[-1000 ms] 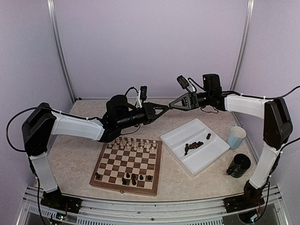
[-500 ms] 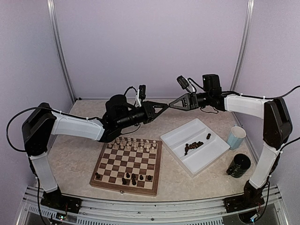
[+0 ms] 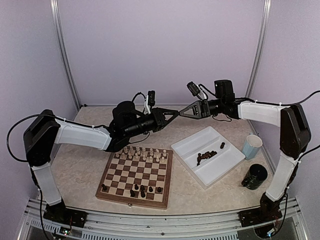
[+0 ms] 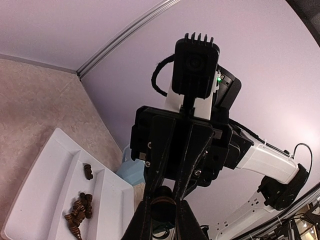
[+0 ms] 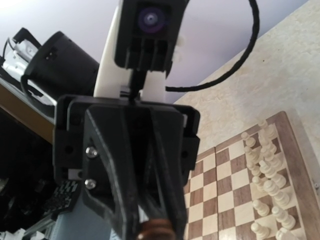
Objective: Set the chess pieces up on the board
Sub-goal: Pass from the left arm to the right, then place the pawn on the chessboard.
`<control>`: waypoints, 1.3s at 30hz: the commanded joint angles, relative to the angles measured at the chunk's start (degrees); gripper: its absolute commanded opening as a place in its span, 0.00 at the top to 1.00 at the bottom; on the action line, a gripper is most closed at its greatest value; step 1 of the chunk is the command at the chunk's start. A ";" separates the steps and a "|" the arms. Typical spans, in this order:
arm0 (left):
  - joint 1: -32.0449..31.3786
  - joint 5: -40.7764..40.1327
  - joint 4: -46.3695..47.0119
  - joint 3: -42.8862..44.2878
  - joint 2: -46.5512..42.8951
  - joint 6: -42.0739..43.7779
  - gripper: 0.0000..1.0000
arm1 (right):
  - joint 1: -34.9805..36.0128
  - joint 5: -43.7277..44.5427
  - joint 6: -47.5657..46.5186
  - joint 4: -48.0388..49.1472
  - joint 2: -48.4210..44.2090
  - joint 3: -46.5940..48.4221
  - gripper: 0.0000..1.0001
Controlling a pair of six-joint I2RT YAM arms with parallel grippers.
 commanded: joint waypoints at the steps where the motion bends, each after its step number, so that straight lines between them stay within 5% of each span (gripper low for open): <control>1: -0.11 -1.04 2.12 -0.40 0.61 -0.20 0.90 | 1.48 -0.54 -0.03 -0.14 1.16 1.55 0.93; 5: 0.10 -2.28 -0.93 -0.29 0.48 0.13 0.79 | 1.48 0.83 -4.71 -5.09 1.18 3.42 0.98; 13: 1.89 -11.26 -12.62 -7.78 -11.52 13.06 0.48 | 5.82 20.19 -34.50 -34.23 1.16 16.71 0.99; 23: 5.12 -29.95 -37.12 -15.52 -35.49 25.30 0.41 | 22.50 44.52 -58.64 -53.64 6.32 27.05 0.99; 33: 12.94 -35.22 -37.78 -28.02 -54.93 24.89 0.10 | 34.19 62.09 -66.13 -62.45 16.87 28.79 1.00; 39: 14.10 -33.31 -42.65 -27.01 -56.85 27.97 0.13 | 36.50 66.53 -67.47 -62.28 19.70 28.43 1.00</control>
